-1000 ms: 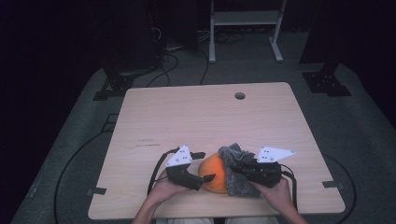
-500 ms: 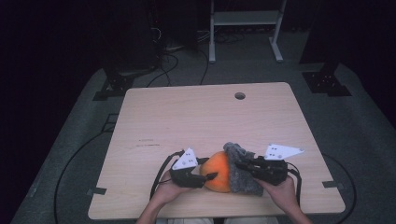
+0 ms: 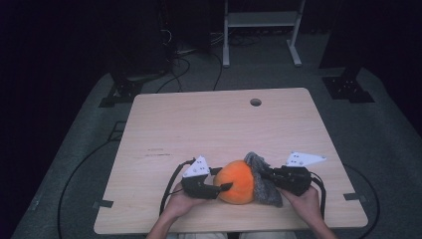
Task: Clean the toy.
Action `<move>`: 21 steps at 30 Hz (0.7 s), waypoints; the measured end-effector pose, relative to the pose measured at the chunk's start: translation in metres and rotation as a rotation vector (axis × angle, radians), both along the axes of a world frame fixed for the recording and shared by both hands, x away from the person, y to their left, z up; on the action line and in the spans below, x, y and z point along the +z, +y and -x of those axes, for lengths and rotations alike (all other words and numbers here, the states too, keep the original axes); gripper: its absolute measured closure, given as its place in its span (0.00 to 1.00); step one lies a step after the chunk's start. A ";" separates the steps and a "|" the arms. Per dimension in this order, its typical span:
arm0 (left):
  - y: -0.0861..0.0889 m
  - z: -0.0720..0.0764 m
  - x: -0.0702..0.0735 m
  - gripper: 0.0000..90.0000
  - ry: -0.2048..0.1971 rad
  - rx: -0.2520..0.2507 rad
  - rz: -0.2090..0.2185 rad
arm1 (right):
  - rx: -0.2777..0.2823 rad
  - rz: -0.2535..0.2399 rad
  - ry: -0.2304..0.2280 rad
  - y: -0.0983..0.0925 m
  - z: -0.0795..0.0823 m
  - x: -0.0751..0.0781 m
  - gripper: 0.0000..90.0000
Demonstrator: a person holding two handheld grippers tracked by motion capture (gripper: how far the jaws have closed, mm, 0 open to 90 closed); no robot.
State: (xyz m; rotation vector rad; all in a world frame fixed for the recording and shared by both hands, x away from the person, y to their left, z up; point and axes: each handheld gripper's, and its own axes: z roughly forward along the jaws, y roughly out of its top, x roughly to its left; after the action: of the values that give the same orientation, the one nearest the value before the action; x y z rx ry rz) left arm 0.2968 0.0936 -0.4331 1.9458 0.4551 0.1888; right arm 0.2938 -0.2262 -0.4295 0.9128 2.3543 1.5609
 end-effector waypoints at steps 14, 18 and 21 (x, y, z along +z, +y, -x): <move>-0.005 0.003 0.004 0.20 -0.073 0.050 -0.021 | 0.074 -0.056 -0.040 0.021 0.004 0.005 0.91; -0.005 0.002 0.000 0.32 -0.050 0.053 -0.025 | 0.048 -0.018 -0.051 0.020 0.004 0.004 0.91; -0.003 0.004 0.002 0.40 -0.080 0.061 -0.029 | -0.016 0.020 -0.022 0.010 -0.002 0.000 0.91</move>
State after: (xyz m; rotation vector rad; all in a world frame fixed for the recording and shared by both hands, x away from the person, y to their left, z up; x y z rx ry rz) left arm 0.2924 0.0909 -0.4314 1.9465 0.4614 0.3132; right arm 0.2960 -0.2163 -0.4291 0.9039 2.3377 1.5308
